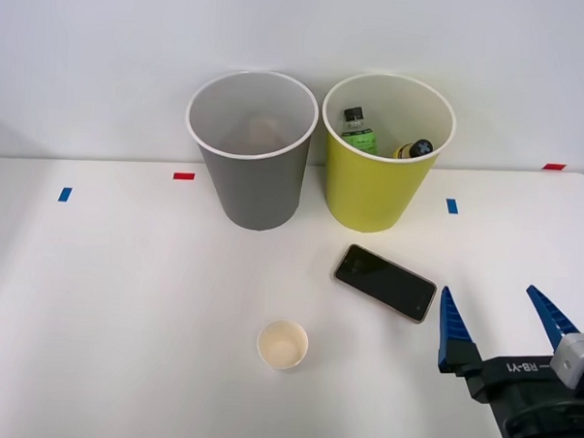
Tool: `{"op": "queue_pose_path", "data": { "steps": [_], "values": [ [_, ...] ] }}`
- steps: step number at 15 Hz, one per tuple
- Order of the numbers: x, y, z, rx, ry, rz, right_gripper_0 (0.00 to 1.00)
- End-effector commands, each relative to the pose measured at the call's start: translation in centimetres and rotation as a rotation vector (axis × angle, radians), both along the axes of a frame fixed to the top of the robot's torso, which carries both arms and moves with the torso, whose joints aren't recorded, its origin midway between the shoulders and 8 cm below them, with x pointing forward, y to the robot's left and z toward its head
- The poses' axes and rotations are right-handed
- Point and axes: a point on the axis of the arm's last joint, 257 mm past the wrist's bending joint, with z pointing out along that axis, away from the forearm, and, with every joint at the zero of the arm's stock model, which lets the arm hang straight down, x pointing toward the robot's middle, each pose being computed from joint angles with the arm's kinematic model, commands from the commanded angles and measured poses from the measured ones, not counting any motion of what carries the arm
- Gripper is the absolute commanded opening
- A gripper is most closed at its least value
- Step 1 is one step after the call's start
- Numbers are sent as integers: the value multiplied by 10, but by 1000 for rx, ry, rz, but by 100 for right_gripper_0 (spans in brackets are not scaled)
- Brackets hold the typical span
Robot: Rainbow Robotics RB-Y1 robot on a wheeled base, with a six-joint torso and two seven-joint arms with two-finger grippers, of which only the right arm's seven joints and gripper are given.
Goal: Put cans in the gray bin, plastic bottles in the light green bin
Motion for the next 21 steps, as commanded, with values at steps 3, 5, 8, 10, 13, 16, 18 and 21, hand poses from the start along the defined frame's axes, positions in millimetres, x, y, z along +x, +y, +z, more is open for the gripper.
{"op": "queue_pose_path", "data": {
  "steps": [3, 5, 8, 10, 13, 16, 18, 21],
  "values": [
    [2, -11, -2, 2, 4, -45, 100],
    [3, -14, -1, 0, 0, -61, 100],
    [1, -17, -17, 3, -43, -74, 100],
    [-6, -15, -26, 21, -66, -68, 100],
    [-26, -9, -49, -3, -130, -55, 100],
    [-49, -4, -65, -191, -126, -42, 100],
    [-67, 0, -74, -257, -101, -18, 100],
    [-89, 8, -89, -283, -51, 32, 100]
  ]
}}
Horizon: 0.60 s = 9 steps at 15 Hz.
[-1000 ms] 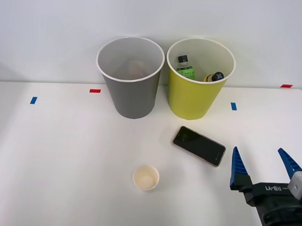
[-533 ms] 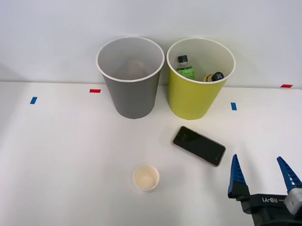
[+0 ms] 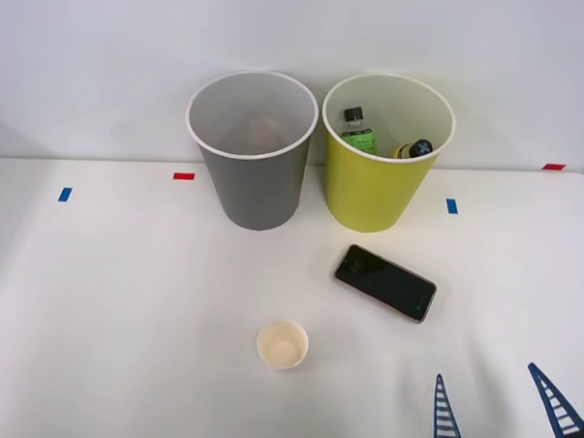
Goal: Put cans in the gray bin, plastic bottles in the light green bin
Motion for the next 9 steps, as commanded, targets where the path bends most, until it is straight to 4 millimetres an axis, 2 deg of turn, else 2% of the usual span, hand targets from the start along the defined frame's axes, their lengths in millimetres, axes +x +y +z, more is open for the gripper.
{"op": "queue_pose_path", "data": {
  "steps": [1, 6, 9],
  "values": [
    [-20, 12, -16, -4, 61, 42, 100],
    [-47, 24, -43, 8, 176, 70, 100],
    [-53, 34, -49, 31, 205, 83, 100]
  ]
}}
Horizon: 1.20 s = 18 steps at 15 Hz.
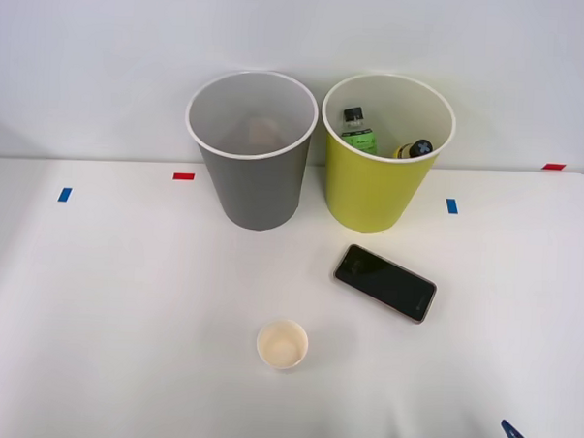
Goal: Put cans in the gray bin, plastic bottles in the light green bin
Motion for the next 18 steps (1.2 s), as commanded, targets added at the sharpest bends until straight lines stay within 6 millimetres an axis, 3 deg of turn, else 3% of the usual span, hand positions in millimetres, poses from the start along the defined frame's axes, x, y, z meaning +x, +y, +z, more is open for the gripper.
{"op": "queue_pose_path", "data": {
  "steps": [1, 18],
  "values": [
    [-6, 11, -6, 18, 25, 14, 100],
    [-7, 15, -9, 19, 39, 20, 100]
  ]
}}
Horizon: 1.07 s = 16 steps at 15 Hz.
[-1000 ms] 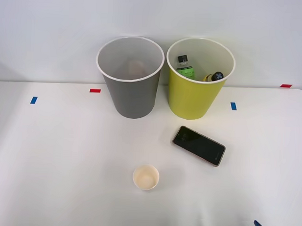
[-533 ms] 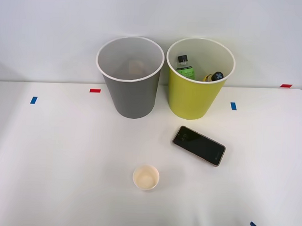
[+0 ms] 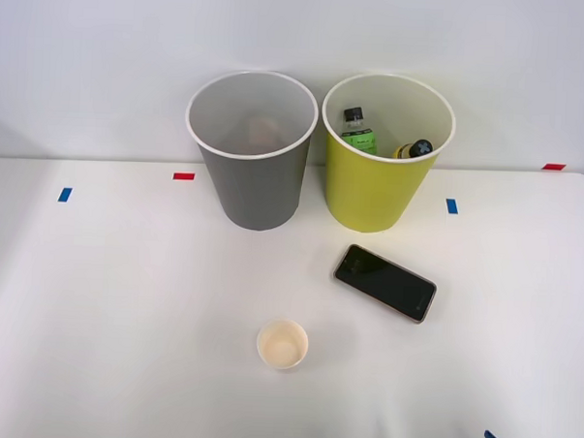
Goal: Put cans in the gray bin, plastic bottles in the light green bin
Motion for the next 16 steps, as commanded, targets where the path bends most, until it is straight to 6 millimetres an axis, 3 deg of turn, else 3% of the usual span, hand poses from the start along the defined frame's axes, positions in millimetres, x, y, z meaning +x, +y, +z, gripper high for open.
{"op": "queue_pose_path", "data": {
  "steps": [1, 16],
  "values": [
    [0, 0, 0, 0, 0, 0, 100],
    [0, 0, 0, 0, 0, 0, 100]
  ]
}}
